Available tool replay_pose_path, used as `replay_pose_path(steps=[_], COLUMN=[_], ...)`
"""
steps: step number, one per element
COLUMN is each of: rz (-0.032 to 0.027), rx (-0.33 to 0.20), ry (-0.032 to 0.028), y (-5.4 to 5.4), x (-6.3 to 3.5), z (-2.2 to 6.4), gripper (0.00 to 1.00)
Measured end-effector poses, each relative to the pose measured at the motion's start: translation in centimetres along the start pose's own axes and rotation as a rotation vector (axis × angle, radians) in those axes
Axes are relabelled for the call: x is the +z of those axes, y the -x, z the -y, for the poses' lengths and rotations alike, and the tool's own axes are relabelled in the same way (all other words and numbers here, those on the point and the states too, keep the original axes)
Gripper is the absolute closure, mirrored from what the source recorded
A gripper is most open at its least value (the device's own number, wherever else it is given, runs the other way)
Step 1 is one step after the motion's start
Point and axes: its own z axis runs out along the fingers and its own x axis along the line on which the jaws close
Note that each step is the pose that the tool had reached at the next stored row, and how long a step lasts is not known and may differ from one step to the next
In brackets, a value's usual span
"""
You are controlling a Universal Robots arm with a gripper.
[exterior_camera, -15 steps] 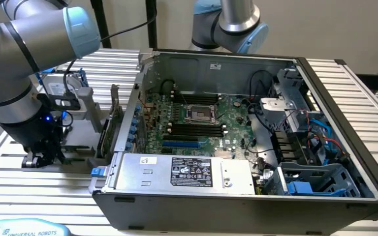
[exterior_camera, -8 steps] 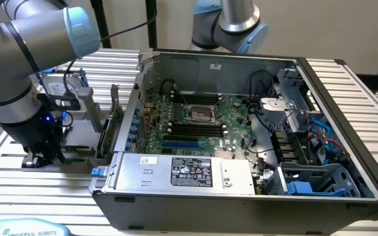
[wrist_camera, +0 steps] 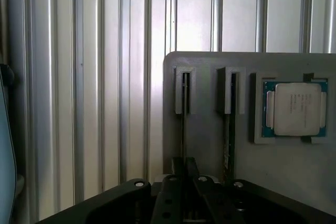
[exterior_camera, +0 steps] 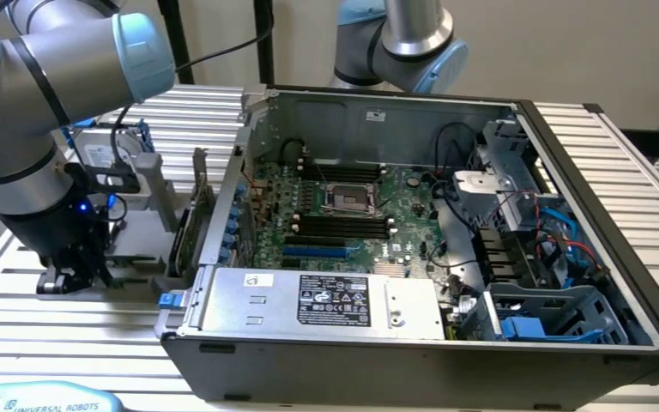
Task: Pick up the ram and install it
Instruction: 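Pick up the ram and move it above insertion slot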
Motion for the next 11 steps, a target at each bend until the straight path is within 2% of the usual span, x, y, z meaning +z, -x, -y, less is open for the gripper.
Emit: replay_pose_path(steps=[11], rz=[-0.0004], rx=[0.011], ry=[-0.0004], y=[0.07], x=[0.01], z=[-0.05], gripper=[0.87])
